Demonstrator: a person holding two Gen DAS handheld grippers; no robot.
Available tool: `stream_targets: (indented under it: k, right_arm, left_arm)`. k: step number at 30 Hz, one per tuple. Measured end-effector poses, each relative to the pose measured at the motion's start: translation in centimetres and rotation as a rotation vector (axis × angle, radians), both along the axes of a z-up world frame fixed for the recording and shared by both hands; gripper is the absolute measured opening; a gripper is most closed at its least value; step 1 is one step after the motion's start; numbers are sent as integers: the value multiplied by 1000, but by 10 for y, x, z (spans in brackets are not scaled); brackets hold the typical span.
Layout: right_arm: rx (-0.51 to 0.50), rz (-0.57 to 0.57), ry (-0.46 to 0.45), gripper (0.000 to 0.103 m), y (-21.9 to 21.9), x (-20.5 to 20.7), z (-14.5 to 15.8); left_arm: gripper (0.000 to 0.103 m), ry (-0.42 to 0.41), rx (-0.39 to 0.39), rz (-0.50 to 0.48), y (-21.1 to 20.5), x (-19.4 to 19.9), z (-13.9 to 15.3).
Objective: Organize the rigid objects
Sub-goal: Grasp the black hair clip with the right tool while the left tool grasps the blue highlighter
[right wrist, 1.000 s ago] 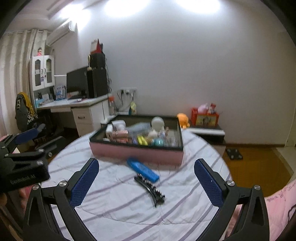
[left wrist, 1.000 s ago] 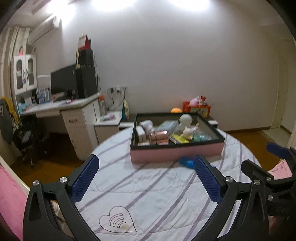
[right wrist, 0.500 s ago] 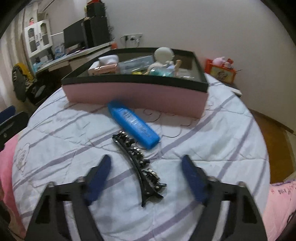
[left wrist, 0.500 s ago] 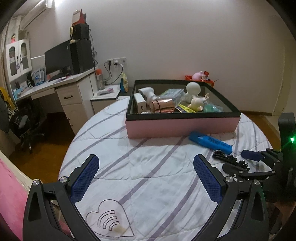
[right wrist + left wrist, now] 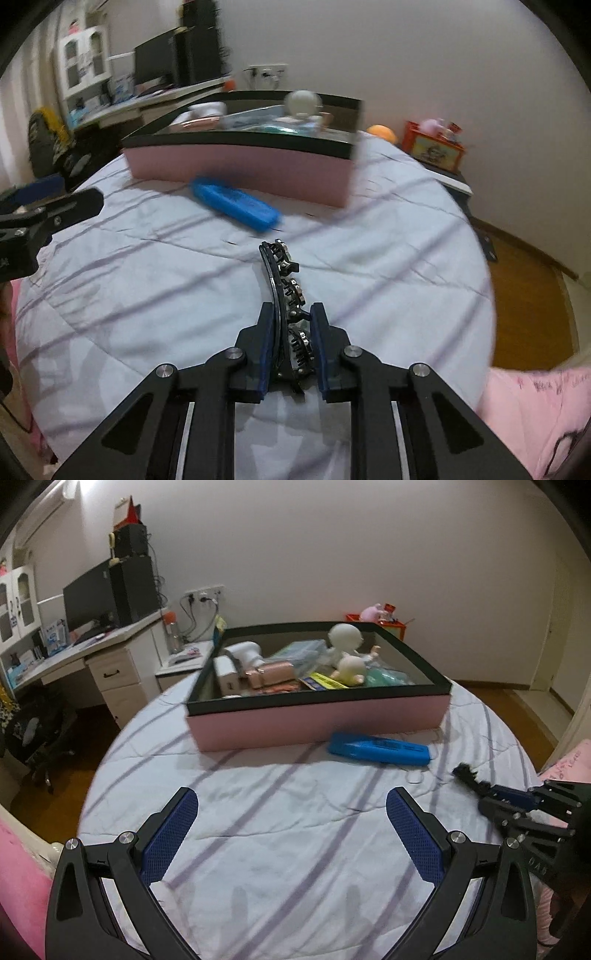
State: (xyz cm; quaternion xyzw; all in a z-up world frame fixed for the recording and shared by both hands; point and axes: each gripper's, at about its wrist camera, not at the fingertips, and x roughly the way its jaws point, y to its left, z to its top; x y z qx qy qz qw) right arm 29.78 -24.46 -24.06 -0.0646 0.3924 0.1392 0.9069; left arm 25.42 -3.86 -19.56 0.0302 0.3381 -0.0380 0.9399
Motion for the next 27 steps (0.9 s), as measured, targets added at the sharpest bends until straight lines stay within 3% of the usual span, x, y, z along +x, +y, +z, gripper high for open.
stream_targets:
  k: [5,11,16,20,22,27]
  right_arm:
    - [24,-21,5,19,-24,20,-1]
    - [-11,89,27,19,7,61,5]
    - [-89,237,35,19,49,51,1]
    - [-29,323,56,19,65,28,3]
    - [-69,264,49,19,67,24,0]
    - [-58,110,37,19,42,29,-1]
  left_arm:
    - [103,15,-1,-22,-21,6,-4]
    - [103,41,39,-8,-18,5,-6]
    - [103,41,33,47,5,0,-5]
    - [103,63,6,57,13,3,-10]
    - [103,77,-6,44,10,8,-15]
    - [103,158,-33,37,-3,37,-33]
